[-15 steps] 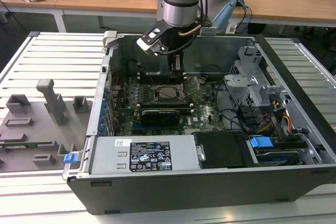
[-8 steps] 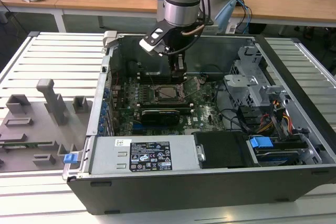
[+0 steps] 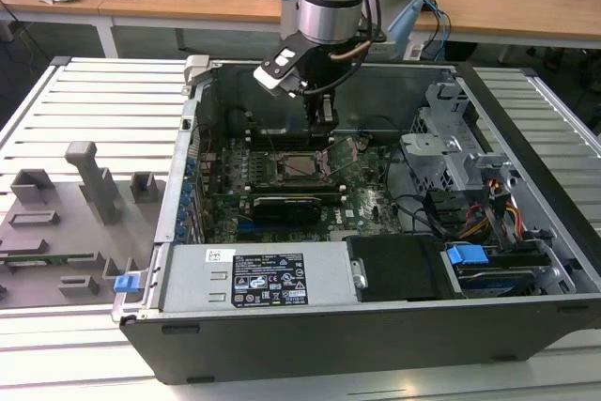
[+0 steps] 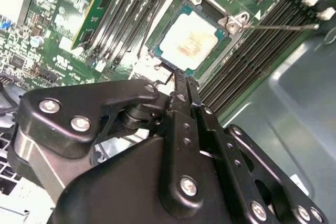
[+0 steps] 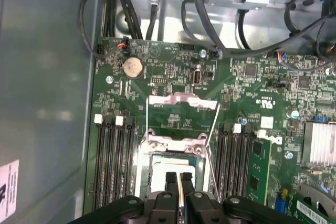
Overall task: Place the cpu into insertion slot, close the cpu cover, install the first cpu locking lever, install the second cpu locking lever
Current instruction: 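Close the cpu cover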
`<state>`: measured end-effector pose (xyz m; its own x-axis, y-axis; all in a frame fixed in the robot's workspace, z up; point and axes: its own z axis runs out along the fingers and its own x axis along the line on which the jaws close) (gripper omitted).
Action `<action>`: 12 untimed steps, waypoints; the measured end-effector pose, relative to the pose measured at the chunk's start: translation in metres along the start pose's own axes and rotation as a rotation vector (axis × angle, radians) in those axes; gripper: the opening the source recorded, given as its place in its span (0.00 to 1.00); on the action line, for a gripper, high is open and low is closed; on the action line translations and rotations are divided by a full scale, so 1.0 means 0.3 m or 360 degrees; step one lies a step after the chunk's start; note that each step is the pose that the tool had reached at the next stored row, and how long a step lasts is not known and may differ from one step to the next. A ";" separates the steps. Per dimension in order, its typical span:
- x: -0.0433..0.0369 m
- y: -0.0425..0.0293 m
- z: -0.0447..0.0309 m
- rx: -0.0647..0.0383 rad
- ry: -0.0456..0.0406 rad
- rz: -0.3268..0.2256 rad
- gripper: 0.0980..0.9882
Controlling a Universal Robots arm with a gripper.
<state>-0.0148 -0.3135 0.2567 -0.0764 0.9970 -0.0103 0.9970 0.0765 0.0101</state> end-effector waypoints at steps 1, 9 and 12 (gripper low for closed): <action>-0.001 0.010 0.000 0.0000 0.0000 0.0000 0.07; -0.006 0.080 0.001 0.0000 0.0000 0.0000 0.07; -0.008 0.104 0.001 0.0000 0.0000 0.0000 0.07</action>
<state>0.0164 -0.3135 0.2567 -0.0766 0.9970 -0.0104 0.9970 0.0767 0.0099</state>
